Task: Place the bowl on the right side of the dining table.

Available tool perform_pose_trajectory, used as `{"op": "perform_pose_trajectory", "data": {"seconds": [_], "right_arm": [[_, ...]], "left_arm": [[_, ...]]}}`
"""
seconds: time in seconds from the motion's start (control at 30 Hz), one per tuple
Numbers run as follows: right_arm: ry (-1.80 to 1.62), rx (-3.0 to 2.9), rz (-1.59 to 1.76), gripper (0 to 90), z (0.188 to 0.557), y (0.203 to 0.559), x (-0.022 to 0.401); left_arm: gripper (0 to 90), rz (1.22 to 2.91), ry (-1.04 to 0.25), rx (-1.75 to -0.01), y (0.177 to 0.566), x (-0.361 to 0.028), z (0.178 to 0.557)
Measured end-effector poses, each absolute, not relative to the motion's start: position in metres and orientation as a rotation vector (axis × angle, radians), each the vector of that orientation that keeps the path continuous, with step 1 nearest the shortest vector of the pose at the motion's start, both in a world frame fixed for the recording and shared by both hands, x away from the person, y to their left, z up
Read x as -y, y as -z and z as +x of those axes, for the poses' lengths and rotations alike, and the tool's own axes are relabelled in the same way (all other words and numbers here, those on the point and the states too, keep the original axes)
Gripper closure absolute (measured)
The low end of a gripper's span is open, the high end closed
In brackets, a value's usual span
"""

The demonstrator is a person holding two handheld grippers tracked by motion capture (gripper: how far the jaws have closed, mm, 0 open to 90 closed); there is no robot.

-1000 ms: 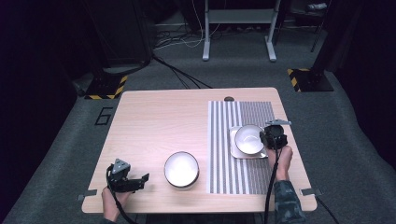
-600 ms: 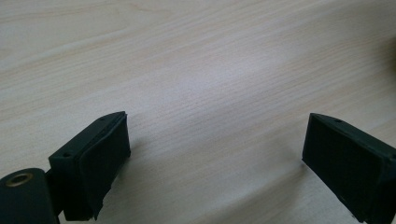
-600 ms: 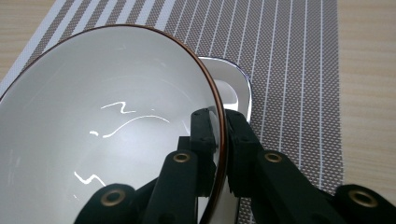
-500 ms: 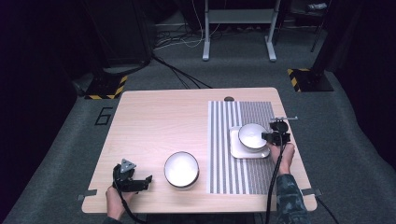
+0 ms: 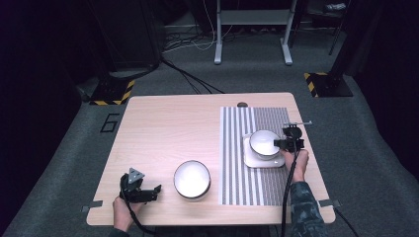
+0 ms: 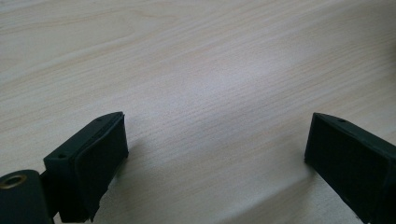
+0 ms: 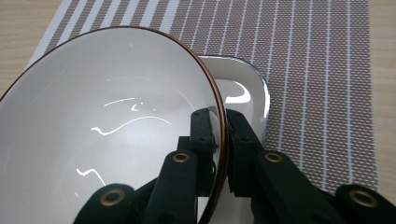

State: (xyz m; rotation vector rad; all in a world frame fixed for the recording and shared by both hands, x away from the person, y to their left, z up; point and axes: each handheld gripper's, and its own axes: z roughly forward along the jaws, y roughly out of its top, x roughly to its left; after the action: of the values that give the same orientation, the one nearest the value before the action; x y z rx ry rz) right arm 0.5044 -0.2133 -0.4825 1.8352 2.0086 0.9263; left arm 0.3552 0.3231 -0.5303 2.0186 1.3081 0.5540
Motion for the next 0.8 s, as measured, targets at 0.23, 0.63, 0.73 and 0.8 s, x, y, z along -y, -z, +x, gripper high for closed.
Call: {"op": "perform_pose_trajectory", "data": {"seconds": [0.23, 0.63, 0.73, 0.8], "right_arm": [[-0.921, -2.016, 1.832, 82.9, 0.5057, 0.4823, 0.2098], [-0.924, -2.027, 1.821, 82.6, 0.5031, 0.4825, 0.2063], [-0.935, -2.02, 1.822, 82.5, 0.5033, 0.4834, 0.207], [-0.927, -2.016, 1.829, 82.3, 0.5023, 0.483, 0.2058]], "left_arm": [[5.6, 2.019, -0.557, -1.307, 0.5304, -0.3231, 0.3553], [5.6, 2.015, -0.557, -1.308, 0.5305, -0.3229, 0.3557], [5.6, 2.012, -0.558, -1.309, 0.5307, -0.3229, 0.3558], [5.6, 2.015, -0.557, -1.309, 0.5305, -0.3229, 0.3557]]}}
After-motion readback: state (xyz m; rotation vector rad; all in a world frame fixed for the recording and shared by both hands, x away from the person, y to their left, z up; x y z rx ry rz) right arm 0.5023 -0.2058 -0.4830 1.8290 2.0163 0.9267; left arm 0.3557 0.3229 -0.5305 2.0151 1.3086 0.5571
